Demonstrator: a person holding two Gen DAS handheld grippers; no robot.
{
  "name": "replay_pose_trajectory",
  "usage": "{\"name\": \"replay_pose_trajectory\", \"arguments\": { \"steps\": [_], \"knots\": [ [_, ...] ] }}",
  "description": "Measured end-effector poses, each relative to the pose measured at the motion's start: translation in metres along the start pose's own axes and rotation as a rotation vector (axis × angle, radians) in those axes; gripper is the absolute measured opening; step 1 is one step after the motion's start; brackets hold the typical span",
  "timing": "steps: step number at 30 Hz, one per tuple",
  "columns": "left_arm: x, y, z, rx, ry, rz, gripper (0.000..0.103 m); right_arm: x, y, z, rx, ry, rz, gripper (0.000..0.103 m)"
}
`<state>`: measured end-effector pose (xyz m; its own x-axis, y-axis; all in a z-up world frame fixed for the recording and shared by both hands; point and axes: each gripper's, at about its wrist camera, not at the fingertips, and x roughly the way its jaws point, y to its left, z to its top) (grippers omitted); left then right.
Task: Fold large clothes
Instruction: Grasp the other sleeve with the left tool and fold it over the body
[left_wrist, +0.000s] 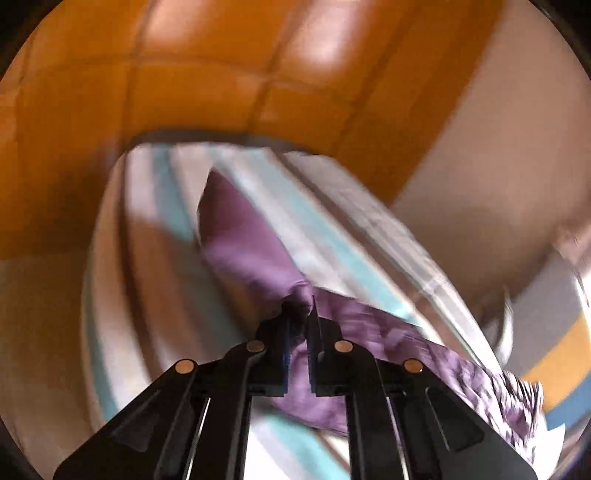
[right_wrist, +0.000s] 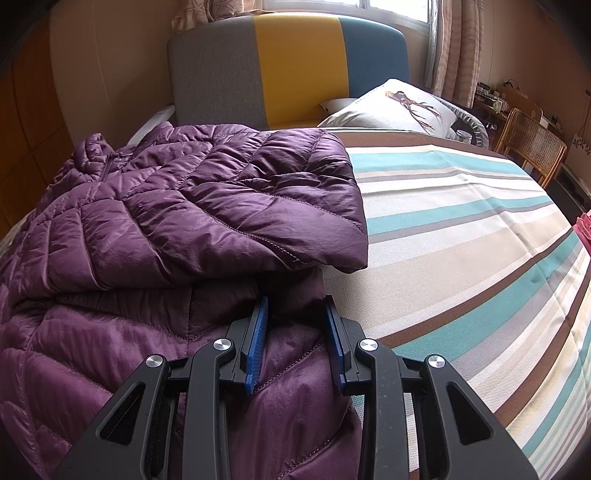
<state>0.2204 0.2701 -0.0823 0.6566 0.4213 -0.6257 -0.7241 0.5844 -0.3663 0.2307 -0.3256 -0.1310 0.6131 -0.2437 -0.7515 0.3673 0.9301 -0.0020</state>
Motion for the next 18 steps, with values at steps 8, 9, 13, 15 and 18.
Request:
{"name": "replay_pose_trajectory", "arguments": {
  "steps": [8, 9, 13, 15, 18],
  "knots": [
    [-0.049, -0.114, -0.052, 0.329, -0.059, -0.183, 0.006, 0.001, -0.001, 0.0, 0.007, -0.002, 0.006, 0.03],
    [-0.055, -0.125, -0.059, 0.363, -0.061, -0.205, 0.006, 0.001, -0.001, 0.0, 0.007, -0.002, 0.006, 0.03],
    [-0.081, -0.168, -0.095, 0.511, -0.072, -0.298, 0.006, 0.001, -0.001, 0.0, 0.007, -0.002, 0.006, 0.03],
    [-0.093, -0.183, -0.114, 0.561, -0.067, -0.323, 0.006, 0.001, -0.001, 0.0, 0.008, -0.002, 0.007, 0.03],
    [-0.109, -0.209, -0.148, 0.644, -0.041, -0.357, 0.006, 0.001, -0.001, 0.0, 0.01, -0.002, 0.008, 0.03]
  ]
}}
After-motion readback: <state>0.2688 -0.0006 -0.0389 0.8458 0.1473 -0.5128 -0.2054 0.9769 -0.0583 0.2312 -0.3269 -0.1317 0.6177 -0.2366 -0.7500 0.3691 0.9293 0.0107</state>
